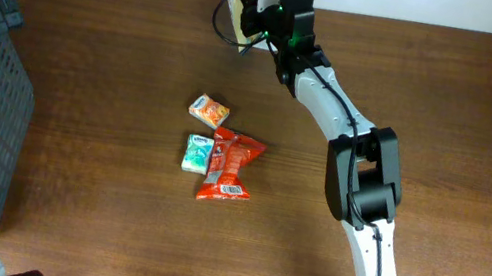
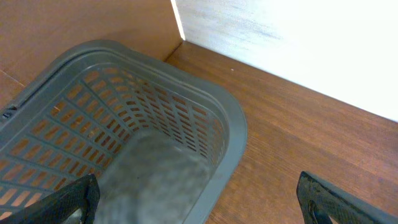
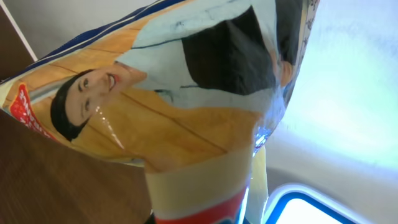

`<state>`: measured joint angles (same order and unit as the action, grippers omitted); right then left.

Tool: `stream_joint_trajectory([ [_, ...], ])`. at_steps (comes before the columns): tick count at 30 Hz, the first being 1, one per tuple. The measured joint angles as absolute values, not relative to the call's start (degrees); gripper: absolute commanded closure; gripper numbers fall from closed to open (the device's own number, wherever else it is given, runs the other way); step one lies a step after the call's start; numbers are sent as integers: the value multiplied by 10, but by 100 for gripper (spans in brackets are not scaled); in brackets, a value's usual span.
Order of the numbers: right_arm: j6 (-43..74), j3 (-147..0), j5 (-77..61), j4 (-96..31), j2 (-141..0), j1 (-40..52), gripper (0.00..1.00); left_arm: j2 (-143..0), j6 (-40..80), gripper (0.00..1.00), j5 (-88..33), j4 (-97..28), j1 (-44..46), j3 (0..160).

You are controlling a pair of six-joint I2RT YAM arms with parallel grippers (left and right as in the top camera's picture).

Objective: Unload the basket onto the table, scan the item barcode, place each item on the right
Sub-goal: 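Lift the yellow bag and raise it toward the scanner, then carry the yellow bag to the table's right side and release it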

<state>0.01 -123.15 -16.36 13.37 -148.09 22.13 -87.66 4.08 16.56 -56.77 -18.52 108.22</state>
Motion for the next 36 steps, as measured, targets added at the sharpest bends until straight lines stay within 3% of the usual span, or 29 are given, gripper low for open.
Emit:
stream_joint_trajectory([
  [9,-81,-1232,-160,-33,-1400,222,96,-877,41,1,165,-568,-185,1082],
  [19,-125,-1240,-84,-484,-1140,222,96,-877,41,1,165,-568,-185,1082],
  [27,-62,-1233,19,-799,-1082,164,96,-877,41,1,165,-568,-185,1082],
  [31,6,-1141,40,-787,-1101,51,96,-877,41,1,166,-568,-185,1082],
  [36,62,-959,23,-665,-1117,-100,96,-877,41,1,165,-568,-185,1082],
])
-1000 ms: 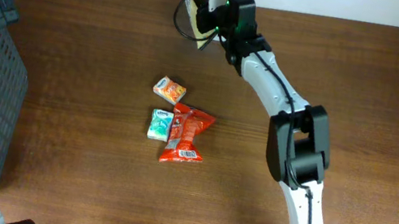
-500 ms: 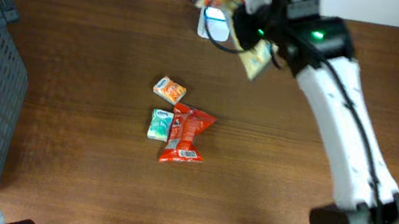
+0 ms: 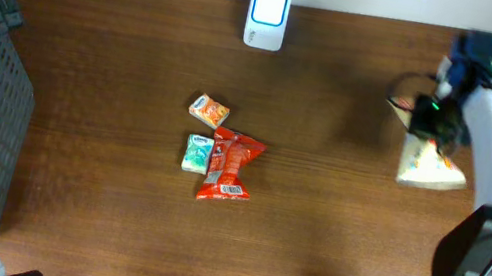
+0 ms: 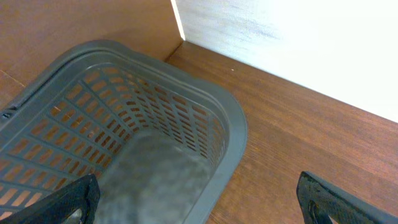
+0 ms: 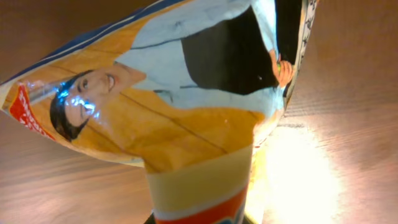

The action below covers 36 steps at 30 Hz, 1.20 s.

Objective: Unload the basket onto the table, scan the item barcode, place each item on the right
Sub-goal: 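Carry the yellow bag to the table's right side and release it, then move the right gripper to the red chip bag and grasp it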

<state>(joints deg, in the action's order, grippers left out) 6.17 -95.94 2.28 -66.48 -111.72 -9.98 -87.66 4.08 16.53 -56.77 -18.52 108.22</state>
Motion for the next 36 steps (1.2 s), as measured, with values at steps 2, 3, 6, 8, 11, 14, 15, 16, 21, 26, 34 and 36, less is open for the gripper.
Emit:
stream_joint_trajectory([
  [2,70,-901,7,-623,-1119,-136,96,-877,41,1,165,-568,-185,1082],
  [3,73,-879,1,-607,-1119,-147,92,-877,41,1,165,-568,-185,1082],
  [6,80,-821,-13,-562,-1119,-170,44,-877,41,1,165,-568,-185,1082],
  [8,80,-809,-23,-556,-1119,-178,33,-877,41,1,165,-568,-185,1082],
  [11,84,-813,-48,-560,-1119,-183,28,-877,41,1,165,-568,-185,1082],
  [14,86,-841,-72,-601,-1119,-183,27,-877,41,1,166,-568,-185,1082],
  [15,84,-856,-79,-615,-1119,-183,26,-877,41,1,165,-568,-185,1082],
  [16,83,-888,-88,-639,-1119,-183,23,-877,41,1,166,-568,-185,1082],
  [21,78,-1034,-105,-724,-1106,-173,17,-877,41,1,165,-568,-185,1082],
  [26,76,-1159,-118,-805,-1089,-147,17,-877,41,1,165,-568,-185,1082],
  [34,39,-1169,-220,-816,-1083,5,1,-877,41,1,165,-568,-185,1082],
  [36,32,-1143,-231,-800,-1091,58,1,-877,41,1,166,-568,-185,1082],
])
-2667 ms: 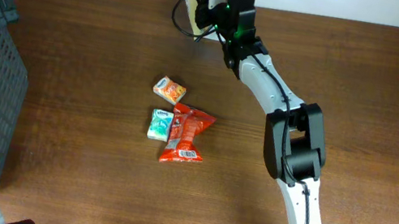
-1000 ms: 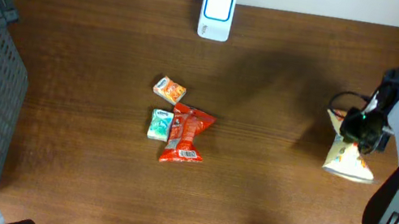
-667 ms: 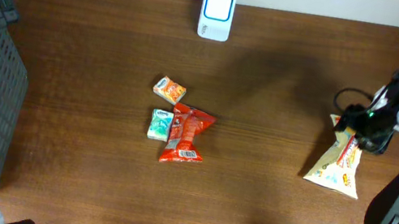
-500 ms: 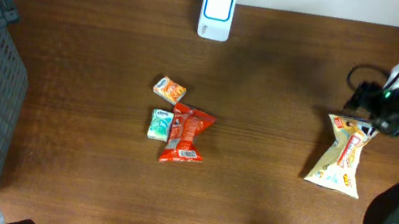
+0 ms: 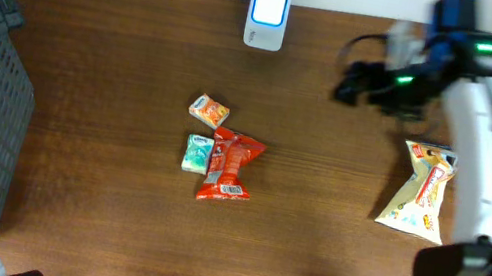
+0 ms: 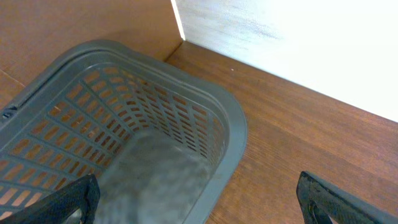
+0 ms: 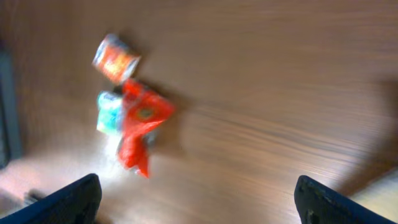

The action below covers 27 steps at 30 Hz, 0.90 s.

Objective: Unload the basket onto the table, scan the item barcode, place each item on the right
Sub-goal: 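Move the right gripper to the red chip bag and grasp it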

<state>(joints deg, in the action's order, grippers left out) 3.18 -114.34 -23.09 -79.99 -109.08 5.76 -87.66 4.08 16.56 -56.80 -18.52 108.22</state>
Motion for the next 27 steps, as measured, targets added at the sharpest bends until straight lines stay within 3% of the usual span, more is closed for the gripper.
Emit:
stream_joint_trajectory([
  [6,32,-1002,-256,-673,-1135,181,1,-877,41,1,166,-568,-185,1082],
  [12,54,-847,-323,-464,-1145,244,3,-877,41,1,166,-568,-185,1082],
  [16,103,-771,-341,-336,-1146,256,16,-877,41,1,165,-568,-185,1082],
  [19,147,-722,-345,-272,-1146,256,20,-877,41,1,165,-568,-185,1082],
  [27,207,-693,-355,-224,-1146,256,20,-877,41,1,166,-568,-185,1082],
])
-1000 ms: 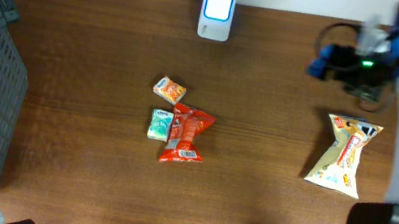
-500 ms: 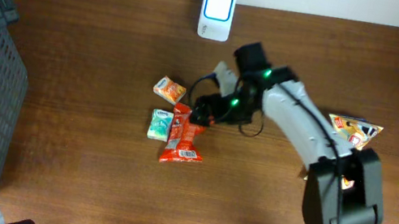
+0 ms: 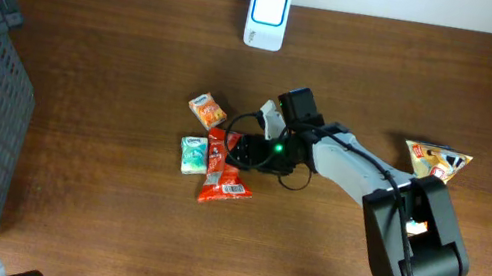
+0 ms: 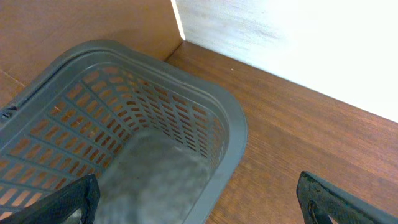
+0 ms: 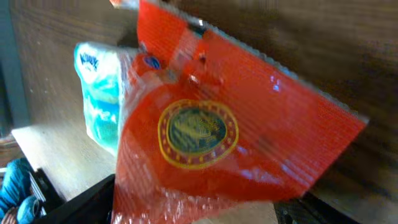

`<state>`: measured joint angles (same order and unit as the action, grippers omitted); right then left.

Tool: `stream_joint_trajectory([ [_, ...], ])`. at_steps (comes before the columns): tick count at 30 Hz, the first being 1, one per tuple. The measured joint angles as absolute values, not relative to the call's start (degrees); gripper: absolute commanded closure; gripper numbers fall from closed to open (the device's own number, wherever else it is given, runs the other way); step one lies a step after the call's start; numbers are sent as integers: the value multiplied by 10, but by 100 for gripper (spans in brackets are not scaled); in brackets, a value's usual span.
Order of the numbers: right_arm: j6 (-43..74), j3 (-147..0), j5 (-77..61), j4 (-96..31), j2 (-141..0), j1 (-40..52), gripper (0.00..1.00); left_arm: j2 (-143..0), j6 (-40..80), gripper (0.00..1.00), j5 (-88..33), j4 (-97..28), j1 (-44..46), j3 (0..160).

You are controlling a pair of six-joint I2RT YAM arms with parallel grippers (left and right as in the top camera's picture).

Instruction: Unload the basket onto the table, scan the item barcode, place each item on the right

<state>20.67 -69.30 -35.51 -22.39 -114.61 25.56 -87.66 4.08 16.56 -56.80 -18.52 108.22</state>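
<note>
The white scanner stands at the table's back edge. A red snack packet lies mid-table, between a small orange box and a teal tissue pack. My right gripper is down at the packet's top end. In the right wrist view the red packet fills the frame and the right gripper is open, one finger on each side of it. The teal pack lies beside it. My left gripper hangs open over the grey basket, holding nothing.
A yellow chip bag lies at the right of the table, partly covered by my right arm. The grey basket stands at the far left edge.
My right gripper was up near the back right of the table, open and empty. Now it is low at the red packet, fingers either side of it. The left arm has not moved.
My right gripper first held the yellow chip bag at the scanner. Then it held the bag over the right side of the table. Later the bag lay on the table and the gripper was open. Now the gripper straddles the red packet.
</note>
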Motion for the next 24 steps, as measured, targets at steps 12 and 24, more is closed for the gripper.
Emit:
stream_joint_trajectory([
  [12,211,-692,-355,-190,-1146,254,96,-877,41,1,165,-568,-185,1082],
  [24,232,-699,-291,-277,-1067,129,87,-877,41,1,166,-568,-185,1082],
])
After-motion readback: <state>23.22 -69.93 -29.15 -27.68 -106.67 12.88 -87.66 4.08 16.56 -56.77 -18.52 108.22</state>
